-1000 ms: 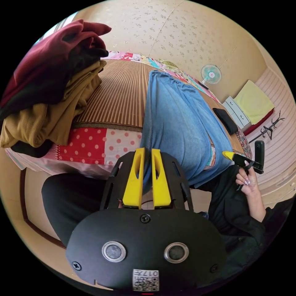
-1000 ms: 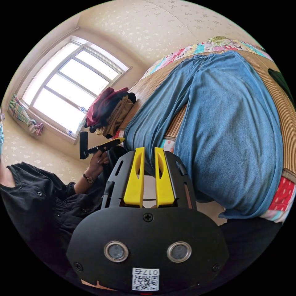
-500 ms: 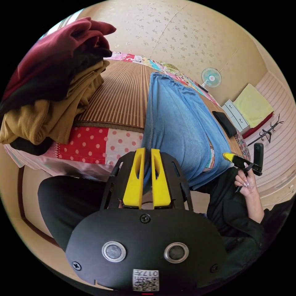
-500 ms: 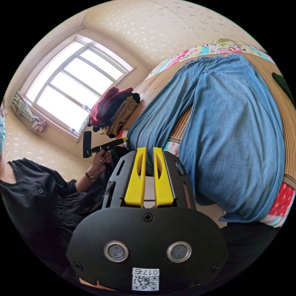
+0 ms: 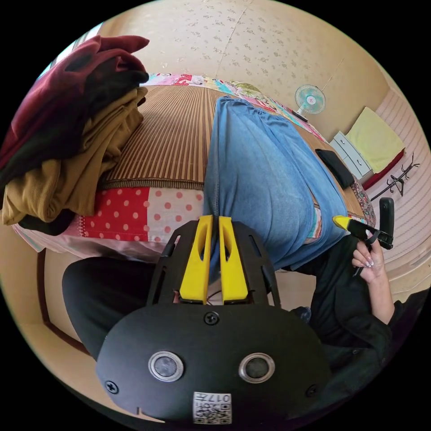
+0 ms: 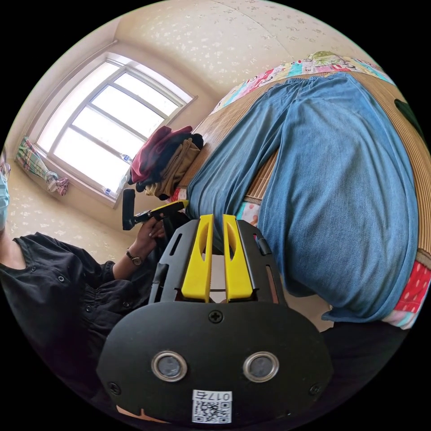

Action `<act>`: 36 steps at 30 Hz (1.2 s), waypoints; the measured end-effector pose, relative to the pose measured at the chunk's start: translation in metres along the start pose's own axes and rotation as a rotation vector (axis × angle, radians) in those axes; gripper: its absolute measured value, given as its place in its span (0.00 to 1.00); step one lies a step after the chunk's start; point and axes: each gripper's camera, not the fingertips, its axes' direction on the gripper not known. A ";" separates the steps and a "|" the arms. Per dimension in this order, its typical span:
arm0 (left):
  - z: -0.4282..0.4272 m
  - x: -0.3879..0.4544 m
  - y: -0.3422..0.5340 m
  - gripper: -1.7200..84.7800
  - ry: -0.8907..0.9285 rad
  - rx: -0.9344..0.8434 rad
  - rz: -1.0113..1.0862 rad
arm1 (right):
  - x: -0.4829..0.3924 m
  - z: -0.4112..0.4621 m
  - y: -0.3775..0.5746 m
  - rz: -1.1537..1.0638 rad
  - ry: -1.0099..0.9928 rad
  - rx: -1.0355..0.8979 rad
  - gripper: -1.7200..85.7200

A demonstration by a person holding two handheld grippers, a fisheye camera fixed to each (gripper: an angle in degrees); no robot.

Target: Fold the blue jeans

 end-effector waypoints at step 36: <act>-0.021 -0.143 -0.041 0.02 0.415 -0.071 -0.173 | -0.073 0.106 -0.067 0.013 0.293 -0.172 0.10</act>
